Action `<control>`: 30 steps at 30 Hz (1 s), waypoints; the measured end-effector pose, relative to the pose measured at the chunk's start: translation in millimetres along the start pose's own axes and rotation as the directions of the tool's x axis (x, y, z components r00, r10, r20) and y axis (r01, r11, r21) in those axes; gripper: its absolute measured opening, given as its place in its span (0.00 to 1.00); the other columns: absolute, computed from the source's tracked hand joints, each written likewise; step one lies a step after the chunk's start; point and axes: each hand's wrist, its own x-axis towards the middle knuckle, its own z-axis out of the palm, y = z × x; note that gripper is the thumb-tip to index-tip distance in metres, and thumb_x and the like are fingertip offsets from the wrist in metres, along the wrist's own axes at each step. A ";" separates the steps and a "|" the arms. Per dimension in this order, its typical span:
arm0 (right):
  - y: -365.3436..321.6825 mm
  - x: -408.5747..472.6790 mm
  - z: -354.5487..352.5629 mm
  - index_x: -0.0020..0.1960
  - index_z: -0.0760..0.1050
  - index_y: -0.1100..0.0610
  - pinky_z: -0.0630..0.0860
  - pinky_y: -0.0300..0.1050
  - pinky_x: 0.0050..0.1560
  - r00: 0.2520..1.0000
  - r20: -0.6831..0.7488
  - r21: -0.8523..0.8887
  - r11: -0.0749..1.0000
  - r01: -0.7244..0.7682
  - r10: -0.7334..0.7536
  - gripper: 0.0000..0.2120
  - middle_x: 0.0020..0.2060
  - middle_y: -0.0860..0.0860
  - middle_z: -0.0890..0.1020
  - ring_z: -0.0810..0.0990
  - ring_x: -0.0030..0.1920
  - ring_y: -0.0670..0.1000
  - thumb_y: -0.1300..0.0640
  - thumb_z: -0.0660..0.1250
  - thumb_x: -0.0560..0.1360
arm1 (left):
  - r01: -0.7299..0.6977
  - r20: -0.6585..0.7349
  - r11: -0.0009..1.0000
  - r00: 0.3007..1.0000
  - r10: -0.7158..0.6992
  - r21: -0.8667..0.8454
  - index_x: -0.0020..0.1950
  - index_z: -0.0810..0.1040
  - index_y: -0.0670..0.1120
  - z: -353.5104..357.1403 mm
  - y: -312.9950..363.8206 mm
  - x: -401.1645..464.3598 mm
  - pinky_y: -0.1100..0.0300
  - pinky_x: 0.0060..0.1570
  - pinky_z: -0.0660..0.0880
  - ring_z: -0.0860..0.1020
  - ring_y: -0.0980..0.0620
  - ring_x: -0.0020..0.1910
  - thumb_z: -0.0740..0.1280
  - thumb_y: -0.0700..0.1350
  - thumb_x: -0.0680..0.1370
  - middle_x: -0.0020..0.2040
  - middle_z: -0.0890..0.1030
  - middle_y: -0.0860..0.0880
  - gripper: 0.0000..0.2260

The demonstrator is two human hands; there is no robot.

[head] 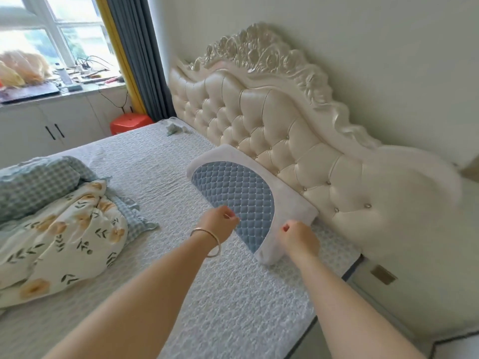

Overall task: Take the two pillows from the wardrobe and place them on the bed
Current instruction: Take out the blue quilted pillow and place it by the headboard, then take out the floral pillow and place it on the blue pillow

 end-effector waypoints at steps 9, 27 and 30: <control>-15.9 -127.7 -12.2 0.59 0.70 0.58 0.69 0.45 0.43 0.995 -0.084 0.108 0.992 0.063 -0.054 0.17 0.53 0.55 0.79 0.76 0.50 0.56 0.47 0.56 0.78 | -0.113 -0.002 0.993 0.994 0.113 -0.027 0.61 0.74 0.46 -37.8 -9.8 -107.1 0.59 0.41 0.70 0.75 0.51 0.43 0.67 0.49 0.77 0.50 0.77 0.50 0.15; -38.1 -467.5 17.0 0.69 0.64 0.55 0.70 0.50 0.59 0.873 -0.361 0.366 0.911 -0.192 0.329 0.26 0.62 0.54 0.74 0.72 0.61 0.54 0.42 0.57 0.76 | -0.568 0.503 0.822 0.721 0.476 0.037 0.72 0.66 0.50 -73.5 -88.7 -339.1 0.55 0.62 0.69 0.73 0.48 0.63 0.66 0.56 0.76 0.67 0.72 0.48 0.26; -35.7 -517.7 7.3 0.68 0.64 0.55 0.70 0.50 0.59 0.829 -0.406 0.408 0.888 -0.212 0.385 0.26 0.62 0.54 0.74 0.72 0.61 0.55 0.41 0.56 0.76 | -0.599 0.461 0.799 0.693 0.554 -0.059 0.71 0.67 0.48 -80.8 -87.6 -386.3 0.53 0.62 0.71 0.74 0.48 0.61 0.66 0.55 0.77 0.65 0.74 0.47 0.24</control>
